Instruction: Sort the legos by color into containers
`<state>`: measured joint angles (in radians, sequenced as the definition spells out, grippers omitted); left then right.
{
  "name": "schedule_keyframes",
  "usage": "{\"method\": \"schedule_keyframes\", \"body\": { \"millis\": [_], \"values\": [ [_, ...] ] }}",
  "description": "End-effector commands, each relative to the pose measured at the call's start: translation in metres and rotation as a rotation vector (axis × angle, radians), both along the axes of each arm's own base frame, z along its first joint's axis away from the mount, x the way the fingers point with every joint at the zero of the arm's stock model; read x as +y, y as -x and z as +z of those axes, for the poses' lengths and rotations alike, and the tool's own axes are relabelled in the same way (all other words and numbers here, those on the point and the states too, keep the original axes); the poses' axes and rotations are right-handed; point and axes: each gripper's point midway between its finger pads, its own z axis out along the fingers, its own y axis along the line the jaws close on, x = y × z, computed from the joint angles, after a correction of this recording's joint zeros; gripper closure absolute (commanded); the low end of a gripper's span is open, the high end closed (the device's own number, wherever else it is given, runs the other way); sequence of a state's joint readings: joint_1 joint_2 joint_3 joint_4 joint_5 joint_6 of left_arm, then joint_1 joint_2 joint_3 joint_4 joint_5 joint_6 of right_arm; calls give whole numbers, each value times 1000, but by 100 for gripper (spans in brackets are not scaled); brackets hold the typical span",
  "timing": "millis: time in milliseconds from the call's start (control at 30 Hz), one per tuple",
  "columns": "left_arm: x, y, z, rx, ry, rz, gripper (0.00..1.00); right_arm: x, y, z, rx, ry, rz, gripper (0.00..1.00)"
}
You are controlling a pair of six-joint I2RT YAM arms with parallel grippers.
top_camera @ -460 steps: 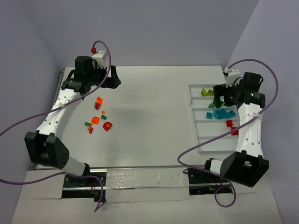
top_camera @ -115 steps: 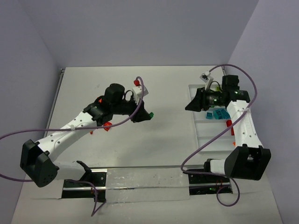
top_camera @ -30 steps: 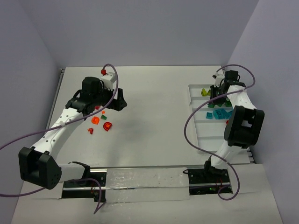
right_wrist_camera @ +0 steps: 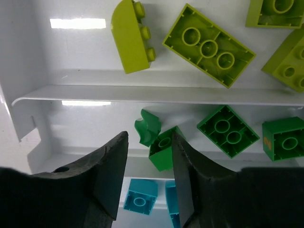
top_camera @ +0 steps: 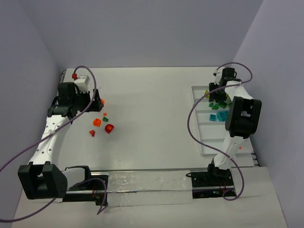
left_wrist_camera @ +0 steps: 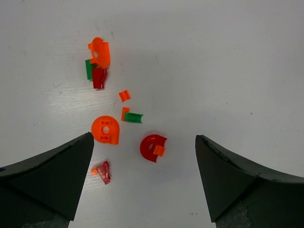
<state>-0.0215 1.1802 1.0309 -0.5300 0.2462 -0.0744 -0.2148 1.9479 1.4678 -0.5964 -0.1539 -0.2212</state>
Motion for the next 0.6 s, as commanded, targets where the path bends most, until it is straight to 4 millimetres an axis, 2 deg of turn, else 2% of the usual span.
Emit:
{"method": "schedule_keyframes", "body": {
  "millis": [0, 67, 167, 233, 267, 300, 333, 500, 567],
  "values": [
    [20, 13, -10, 35, -49, -9, 6, 17, -11, 57, -122, 0, 26, 47],
    [27, 20, -19, 52, -75, -12, 11, 25, -8, 72, -143, -17, 38, 43],
    [39, 30, -37, 88, -150, -32, 26, 40, -2, 93, -174, -40, 63, 38],
    [45, 39, -52, 124, -173, -30, 32, 51, 3, 104, -187, -52, 87, 35],
    [50, 42, -56, 136, -187, -40, 39, 56, 6, 106, -186, -61, 101, 32],
    [54, 44, -61, 148, -196, -47, 43, 65, 9, 109, -185, -72, 118, 25],
    [57, 45, -66, 161, -205, -56, 45, 73, 13, 112, -182, -83, 136, 19],
    [71, 55, -97, 256, -274, -175, 50, 103, 27, 119, -177, -129, 204, 17],
    [75, 55, -102, 253, -308, -246, 51, 112, 34, 117, -170, -139, 226, 17]
  ]
}}
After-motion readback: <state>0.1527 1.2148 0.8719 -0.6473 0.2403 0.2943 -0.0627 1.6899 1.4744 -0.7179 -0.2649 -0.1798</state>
